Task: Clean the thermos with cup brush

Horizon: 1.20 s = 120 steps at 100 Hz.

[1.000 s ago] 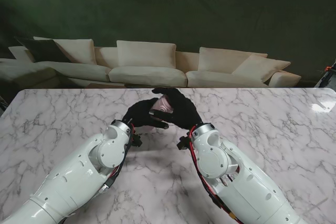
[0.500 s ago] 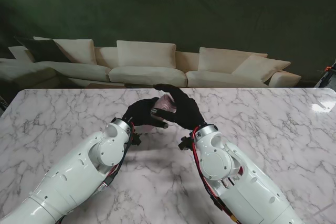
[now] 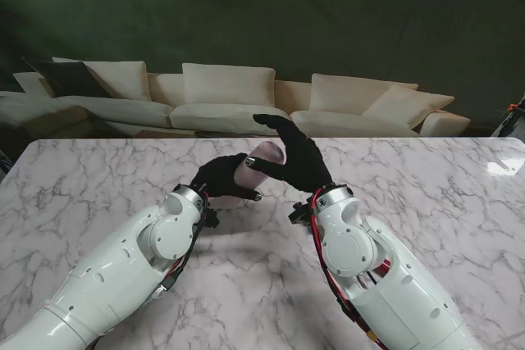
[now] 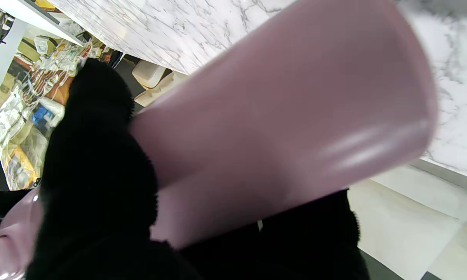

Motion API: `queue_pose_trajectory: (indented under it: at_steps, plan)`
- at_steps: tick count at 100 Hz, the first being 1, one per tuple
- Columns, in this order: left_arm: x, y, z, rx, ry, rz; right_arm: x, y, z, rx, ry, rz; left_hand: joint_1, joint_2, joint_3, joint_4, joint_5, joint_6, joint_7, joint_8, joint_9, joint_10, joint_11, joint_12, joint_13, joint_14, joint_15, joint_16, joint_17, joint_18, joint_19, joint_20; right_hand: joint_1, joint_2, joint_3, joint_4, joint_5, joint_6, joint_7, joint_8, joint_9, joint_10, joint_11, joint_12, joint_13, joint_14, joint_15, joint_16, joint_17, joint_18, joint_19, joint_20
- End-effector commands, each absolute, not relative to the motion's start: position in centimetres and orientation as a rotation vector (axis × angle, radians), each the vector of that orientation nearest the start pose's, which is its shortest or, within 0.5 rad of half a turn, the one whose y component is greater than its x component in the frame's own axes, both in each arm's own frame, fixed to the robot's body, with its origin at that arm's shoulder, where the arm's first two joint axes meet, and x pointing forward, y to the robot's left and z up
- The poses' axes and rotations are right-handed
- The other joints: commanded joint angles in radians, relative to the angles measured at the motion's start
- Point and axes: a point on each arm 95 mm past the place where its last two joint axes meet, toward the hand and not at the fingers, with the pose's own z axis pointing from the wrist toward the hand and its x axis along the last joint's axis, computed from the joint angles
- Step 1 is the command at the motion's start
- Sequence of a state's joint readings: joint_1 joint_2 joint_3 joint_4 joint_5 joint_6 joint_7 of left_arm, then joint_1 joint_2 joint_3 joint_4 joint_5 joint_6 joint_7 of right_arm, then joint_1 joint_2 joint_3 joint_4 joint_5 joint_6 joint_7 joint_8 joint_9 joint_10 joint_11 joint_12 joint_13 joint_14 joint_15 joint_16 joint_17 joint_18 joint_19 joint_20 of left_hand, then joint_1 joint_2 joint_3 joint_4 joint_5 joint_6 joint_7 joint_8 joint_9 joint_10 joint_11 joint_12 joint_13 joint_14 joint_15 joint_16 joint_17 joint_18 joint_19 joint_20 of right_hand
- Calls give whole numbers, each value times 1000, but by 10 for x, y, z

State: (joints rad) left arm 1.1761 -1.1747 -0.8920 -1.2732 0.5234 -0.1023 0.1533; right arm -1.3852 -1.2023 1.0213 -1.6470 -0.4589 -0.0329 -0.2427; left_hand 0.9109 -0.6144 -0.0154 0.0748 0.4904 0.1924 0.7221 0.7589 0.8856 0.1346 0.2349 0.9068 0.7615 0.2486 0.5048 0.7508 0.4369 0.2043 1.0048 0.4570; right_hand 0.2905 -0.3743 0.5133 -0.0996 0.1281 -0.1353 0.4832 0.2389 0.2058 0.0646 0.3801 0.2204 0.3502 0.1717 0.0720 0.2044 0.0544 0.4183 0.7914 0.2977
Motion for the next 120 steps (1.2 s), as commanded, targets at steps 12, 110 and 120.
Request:
queue_pose_trajectory:
  at_steps: [12,110,120]
  plan:
    - [478,-72,-310,-1387,1392,-1918,429,63,-235,-1854,-1350,-2824,348,317,335,-14,81,-131,71,4,54,-68,52,-1,59,-4,94,33,81,-68,178,75,-41,22,-20,16,-10,105,39,13,-1,60,125,47,96,-1,139,74,124,-102,170,100]
    - [470,-92,-302,-1222,1589,-1942,416,71,-243,-1978,-1993,-2271,351,327,331,-18,76,-138,79,-3,46,-72,66,-6,60,-10,102,41,85,-80,184,76,29,74,-29,44,248,112,218,189,375,47,507,317,951,-67,1106,421,1142,-502,1217,227]
    - [470,-92,-301,-1226,1591,-1940,414,75,-245,-1941,-1946,-2274,352,327,331,-17,74,-137,77,-4,46,-68,66,-7,59,-9,103,42,85,-80,185,77,170,85,-96,57,311,23,230,218,360,40,515,323,917,-90,1111,434,1137,-490,1192,197]
